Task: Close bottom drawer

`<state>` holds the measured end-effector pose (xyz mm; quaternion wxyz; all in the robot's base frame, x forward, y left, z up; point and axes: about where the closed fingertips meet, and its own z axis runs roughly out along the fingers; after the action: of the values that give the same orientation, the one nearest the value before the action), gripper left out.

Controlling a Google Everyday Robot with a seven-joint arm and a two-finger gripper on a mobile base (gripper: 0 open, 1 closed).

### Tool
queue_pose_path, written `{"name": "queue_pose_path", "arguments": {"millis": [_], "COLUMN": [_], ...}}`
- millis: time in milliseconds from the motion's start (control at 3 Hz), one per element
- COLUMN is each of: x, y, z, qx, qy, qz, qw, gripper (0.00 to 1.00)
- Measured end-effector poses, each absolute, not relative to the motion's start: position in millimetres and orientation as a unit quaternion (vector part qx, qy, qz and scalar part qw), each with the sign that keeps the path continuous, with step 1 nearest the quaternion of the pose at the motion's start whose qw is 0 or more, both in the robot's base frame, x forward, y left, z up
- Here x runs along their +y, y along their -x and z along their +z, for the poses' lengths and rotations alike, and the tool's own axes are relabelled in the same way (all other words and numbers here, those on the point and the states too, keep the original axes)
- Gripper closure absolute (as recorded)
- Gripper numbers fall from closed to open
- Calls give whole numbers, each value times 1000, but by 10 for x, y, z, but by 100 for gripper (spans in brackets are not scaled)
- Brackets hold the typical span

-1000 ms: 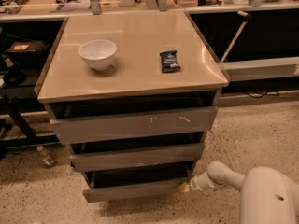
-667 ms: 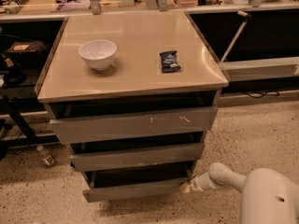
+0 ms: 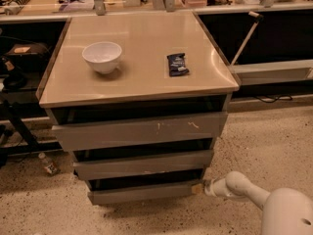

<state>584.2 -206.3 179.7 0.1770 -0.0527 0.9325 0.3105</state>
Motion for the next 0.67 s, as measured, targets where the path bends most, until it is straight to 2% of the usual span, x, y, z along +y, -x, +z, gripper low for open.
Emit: {"name": "queue_pose_path", "arguments": {"millis": [667], "x": [-2166], "y": [-6026], "z": [1798], "qx": [926], "qy": [17], "qz": [317], "qw": [203], "gripper": [100]}}
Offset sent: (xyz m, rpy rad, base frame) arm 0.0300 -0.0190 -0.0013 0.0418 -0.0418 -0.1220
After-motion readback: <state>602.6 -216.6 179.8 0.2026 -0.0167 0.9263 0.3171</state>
